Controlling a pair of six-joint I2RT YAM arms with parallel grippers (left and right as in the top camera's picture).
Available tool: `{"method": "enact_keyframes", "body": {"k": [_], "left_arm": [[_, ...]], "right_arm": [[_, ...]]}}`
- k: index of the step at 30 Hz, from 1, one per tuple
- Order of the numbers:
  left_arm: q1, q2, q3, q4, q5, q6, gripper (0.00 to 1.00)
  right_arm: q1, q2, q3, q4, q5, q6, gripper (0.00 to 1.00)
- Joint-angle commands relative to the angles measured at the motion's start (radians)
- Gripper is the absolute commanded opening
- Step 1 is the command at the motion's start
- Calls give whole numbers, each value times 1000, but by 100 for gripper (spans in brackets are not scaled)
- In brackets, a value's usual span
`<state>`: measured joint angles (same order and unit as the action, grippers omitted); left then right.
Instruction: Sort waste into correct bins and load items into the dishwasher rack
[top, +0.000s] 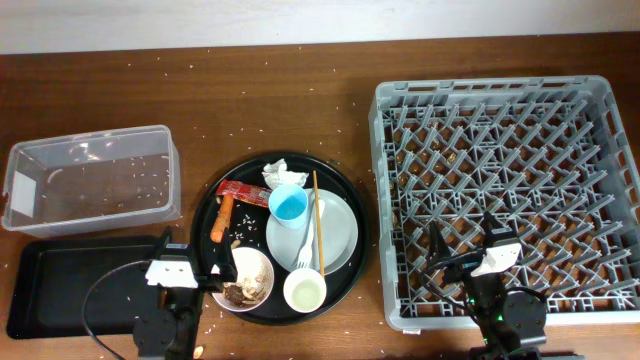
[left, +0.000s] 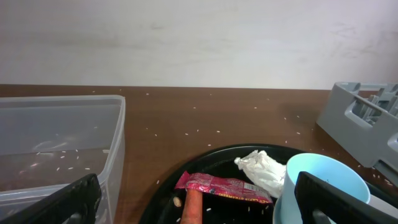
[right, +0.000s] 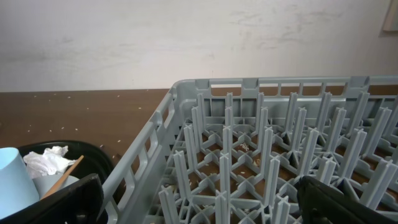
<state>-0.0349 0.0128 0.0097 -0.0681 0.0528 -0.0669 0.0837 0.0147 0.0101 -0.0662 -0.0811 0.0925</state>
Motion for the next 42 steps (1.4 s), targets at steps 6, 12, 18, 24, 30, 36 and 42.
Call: {"method": "enact_keyframes", "body": {"k": [6, 12, 18, 24, 30, 36, 42], "left_arm": [[5, -6, -1, -8, 7, 16, 99], [5, -6, -1, -8, 7, 15, 99], [5, -6, -1, -8, 7, 15, 99], [5, -6, -1, -8, 7, 15, 99], [5, -6, -1, -8, 7, 15, 99], [5, -6, -1, -8, 7, 16, 99], [5, -6, 0, 53, 15, 15, 99]], "right_arm": [[-6, -8, -5, -5, -13, -7, 99], [-6, -8, -5, -5, -13, -7, 99], [-6, -8, -5, -5, -13, -7, 99], [-6, -8, -5, -5, -13, -7, 99], [-6, -8, -5, -5, -13, -7, 99], [-6, -8, -5, -4, -13, -7, 99], [-6, -8, -5, -3, -13, -7, 99]]}}
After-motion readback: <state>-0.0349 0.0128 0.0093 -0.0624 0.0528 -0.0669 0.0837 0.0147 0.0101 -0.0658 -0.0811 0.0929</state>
